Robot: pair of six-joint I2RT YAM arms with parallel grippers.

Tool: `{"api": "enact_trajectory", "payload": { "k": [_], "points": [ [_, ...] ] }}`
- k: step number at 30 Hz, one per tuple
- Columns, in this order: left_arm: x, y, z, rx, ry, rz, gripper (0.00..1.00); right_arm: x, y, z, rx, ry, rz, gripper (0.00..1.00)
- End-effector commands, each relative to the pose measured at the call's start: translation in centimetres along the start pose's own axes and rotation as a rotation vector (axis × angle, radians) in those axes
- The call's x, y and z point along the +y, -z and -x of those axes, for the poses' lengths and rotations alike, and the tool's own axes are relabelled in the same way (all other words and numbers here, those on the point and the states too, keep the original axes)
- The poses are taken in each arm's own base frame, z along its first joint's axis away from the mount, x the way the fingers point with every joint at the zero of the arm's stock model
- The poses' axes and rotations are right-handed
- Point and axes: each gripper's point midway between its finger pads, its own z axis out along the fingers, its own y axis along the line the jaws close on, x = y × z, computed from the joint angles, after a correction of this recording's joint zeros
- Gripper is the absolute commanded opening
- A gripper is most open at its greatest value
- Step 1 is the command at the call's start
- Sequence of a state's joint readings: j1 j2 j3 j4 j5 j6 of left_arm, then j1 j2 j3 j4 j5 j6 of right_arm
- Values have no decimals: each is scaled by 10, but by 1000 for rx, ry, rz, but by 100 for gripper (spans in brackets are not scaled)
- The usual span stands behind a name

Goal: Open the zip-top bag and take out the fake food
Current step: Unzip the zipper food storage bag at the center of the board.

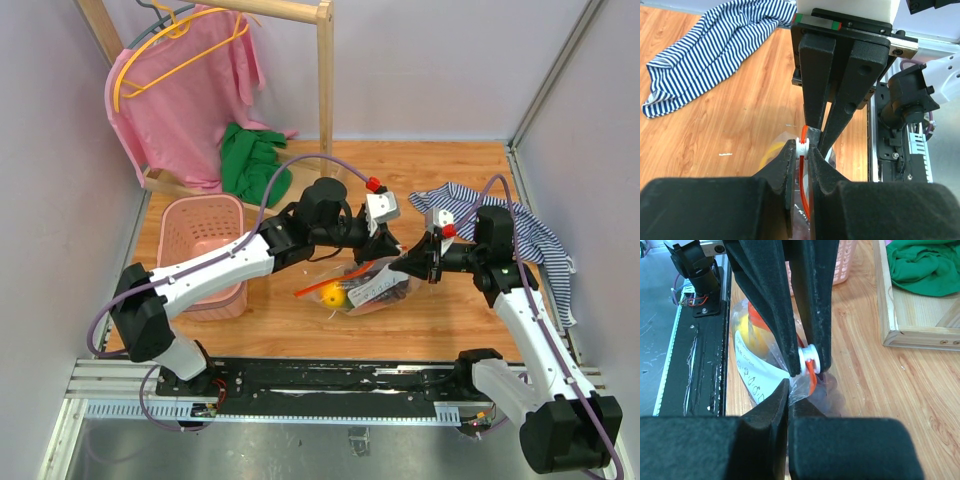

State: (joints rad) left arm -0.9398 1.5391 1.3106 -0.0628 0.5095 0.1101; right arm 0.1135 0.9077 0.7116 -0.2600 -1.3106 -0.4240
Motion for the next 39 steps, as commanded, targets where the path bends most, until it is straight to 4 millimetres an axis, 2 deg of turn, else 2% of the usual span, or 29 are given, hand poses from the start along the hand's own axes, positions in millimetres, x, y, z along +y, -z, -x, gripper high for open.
{"api": "enact_trajectory", "payload": {
  "k": [1, 17, 21, 26, 31, 33, 37, 39],
  "points": [
    [-7, 13, 2, 0, 40, -13, 0, -5, 2, 17, -4, 84, -31, 1],
    [-14, 20, -8, 48, 168, -5, 0, -14, 4, 17, 8, 84, -82, 1],
    [-13, 20, -9, 57, 198, 7, 0, -11, 3, 17, -1, 84, -64, 1],
    [-10, 19, -4, 48, 174, 10, 0, 3, 0, 18, -27, 99, 15, 2],
    [-6, 17, 0, 62, 130, 14, 0, 1, -1, 10, -9, 115, 11, 7],
    [-3, 16, 0, 74, 117, 19, 0, 2, -2, 7, -3, 121, 13, 15],
    [-1, 13, -7, 104, 117, 17, 0, 3, -6, -1, 21, 129, 24, 21],
    [-1, 11, -9, 107, 119, 12, 0, 4, -8, -3, 28, 122, 37, 31]
  ]
}}
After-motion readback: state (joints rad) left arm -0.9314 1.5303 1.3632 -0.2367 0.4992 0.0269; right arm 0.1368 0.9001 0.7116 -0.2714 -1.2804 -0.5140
